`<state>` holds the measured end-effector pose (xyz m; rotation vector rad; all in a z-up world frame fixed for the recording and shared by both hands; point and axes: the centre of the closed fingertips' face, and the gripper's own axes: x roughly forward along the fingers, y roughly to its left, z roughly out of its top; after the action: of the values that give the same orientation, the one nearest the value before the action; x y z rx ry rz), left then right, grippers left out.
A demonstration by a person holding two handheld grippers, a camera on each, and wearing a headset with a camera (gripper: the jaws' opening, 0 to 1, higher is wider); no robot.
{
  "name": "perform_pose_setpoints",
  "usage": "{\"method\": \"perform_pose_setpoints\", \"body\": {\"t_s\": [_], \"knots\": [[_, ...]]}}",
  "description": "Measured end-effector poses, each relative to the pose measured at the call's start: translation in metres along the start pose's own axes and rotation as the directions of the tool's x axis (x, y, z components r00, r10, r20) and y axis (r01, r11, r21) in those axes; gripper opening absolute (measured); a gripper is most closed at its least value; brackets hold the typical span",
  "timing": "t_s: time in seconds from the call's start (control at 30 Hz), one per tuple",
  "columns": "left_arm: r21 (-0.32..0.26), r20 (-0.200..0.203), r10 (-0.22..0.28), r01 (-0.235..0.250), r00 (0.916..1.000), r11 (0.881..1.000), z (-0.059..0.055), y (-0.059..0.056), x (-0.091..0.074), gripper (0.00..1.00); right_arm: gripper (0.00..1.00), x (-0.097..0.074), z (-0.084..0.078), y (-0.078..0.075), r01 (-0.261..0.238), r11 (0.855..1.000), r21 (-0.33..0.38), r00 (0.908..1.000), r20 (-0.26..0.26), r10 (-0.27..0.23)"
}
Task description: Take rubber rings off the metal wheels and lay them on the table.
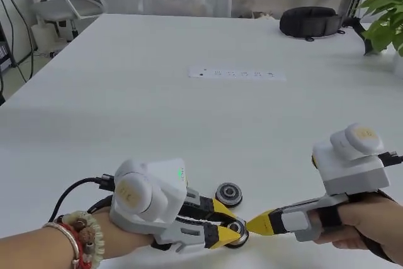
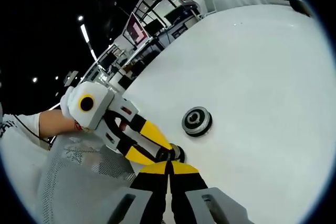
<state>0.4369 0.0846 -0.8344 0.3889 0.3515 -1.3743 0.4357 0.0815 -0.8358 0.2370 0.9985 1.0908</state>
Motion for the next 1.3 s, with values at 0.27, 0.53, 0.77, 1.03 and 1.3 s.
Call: {"method": "perform_pose_setpoints", "body": {"t_s": [0.27,0.53,0.77,1.03,1.3], "knots": [[-0.005,0.003,0.0,0.0,1.0,1.0,0.0,0.0,0.0,0.08,0.0,0.0,0.001,0.002,-0.01,1.0,0.004,0.9999,0.006,0.01],[-0.009,0.005,0.002,-0.002,1.0,1.0,0.0,0.0,0.001,0.08,0.0,0.001,0.002,0.004,-0.021,1.0,-0.001,0.9997,0.01,0.021],[-0.023,0.005,0.005,-0.005,1.0,1.0,-0.001,-0.001,0.003,0.08,0.0,0.002,0.005,0.013,-0.056,0.998,-0.007,0.9983,0.018,0.056],[-0.032,0.01,0.007,-0.007,0.9999,0.999,-0.001,-0.001,0.002,0.08,0.0,0.0,0.006,0.013,-0.05,0.998,-0.035,0.9984,0.026,0.051],[-0.048,0.009,0.027,-0.026,0.9996,0.999,0.0,0.0,0.003,0.08,0.0,0.0,0.002,0.008,-0.013,1.0,-0.01,0.9996,0.024,0.013]]}}
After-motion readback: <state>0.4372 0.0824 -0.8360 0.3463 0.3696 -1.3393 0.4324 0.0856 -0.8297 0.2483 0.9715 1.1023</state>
